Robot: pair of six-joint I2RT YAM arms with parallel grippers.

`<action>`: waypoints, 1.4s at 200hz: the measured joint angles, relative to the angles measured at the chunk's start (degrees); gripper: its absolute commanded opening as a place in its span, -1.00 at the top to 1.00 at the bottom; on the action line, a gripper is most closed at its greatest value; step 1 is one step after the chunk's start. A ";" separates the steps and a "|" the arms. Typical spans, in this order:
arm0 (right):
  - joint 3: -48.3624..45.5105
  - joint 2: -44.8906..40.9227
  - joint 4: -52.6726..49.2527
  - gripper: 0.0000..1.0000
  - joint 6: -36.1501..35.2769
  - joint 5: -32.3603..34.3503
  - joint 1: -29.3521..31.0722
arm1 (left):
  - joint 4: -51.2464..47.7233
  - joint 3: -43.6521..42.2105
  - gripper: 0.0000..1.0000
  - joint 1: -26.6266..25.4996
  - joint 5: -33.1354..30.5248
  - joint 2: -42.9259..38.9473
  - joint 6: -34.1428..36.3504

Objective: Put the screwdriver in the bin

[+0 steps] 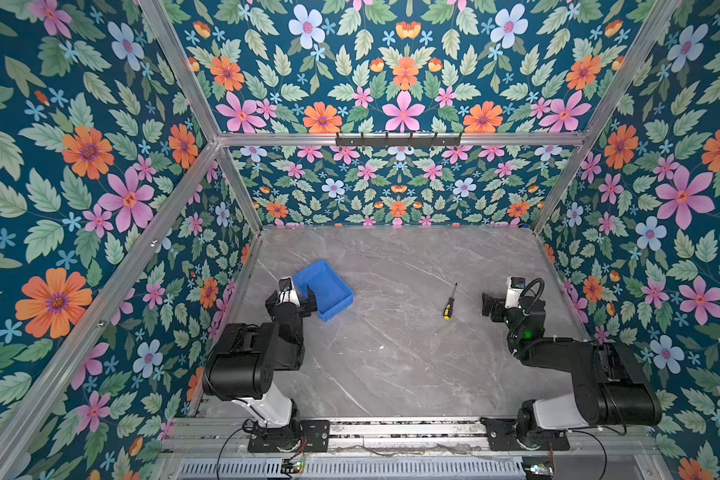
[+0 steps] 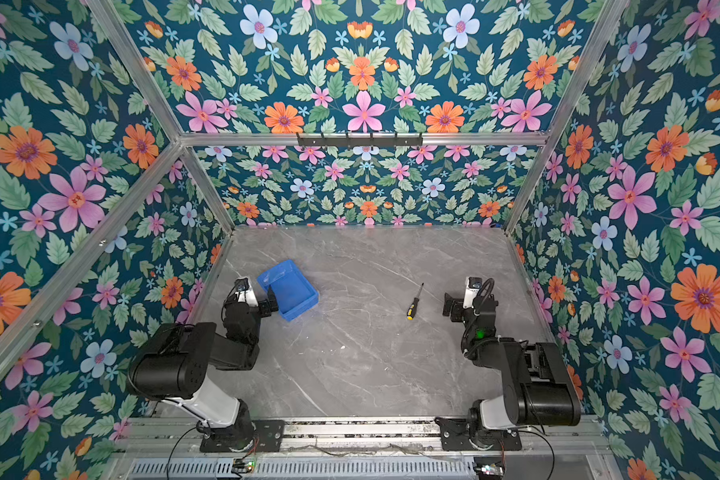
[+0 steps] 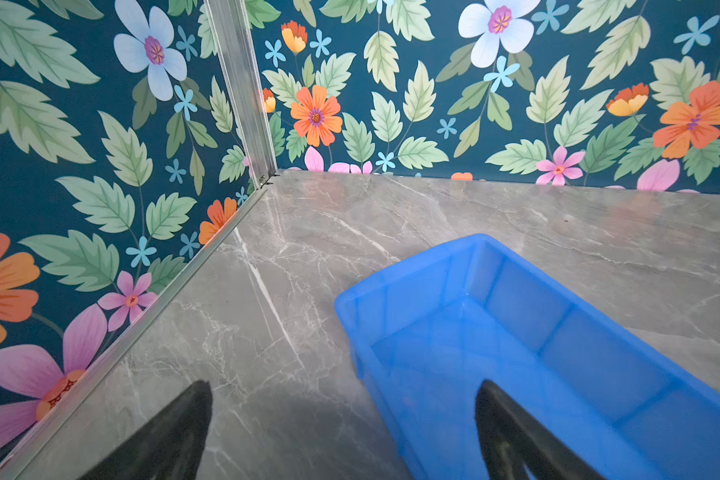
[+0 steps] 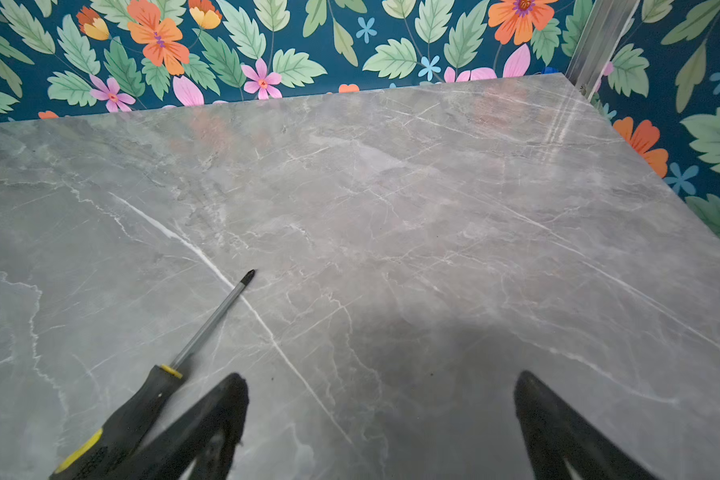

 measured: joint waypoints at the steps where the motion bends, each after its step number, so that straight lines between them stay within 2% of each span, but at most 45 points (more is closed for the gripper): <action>1: 0.00 0.00 0.00 -0.99 0.00 0.00 0.00 | 0.00 0.00 -1.00 0.00 0.00 0.00 0.00; 200: -0.61 -0.76 0.07 -0.99 0.00 0.96 0.00 | 0.02 -0.81 -1.00 0.00 0.13 -0.37 0.04; 233: -0.66 -6.16 -1.90 -0.99 0.81 2.05 0.07 | -0.92 -2.05 -1.00 -0.09 1.55 -6.29 0.28; 280: 3.39 -15.61 -13.99 -0.99 1.75 4.20 2.78 | -10.23 -1.99 -1.00 -1.95 1.57 -19.54 3.52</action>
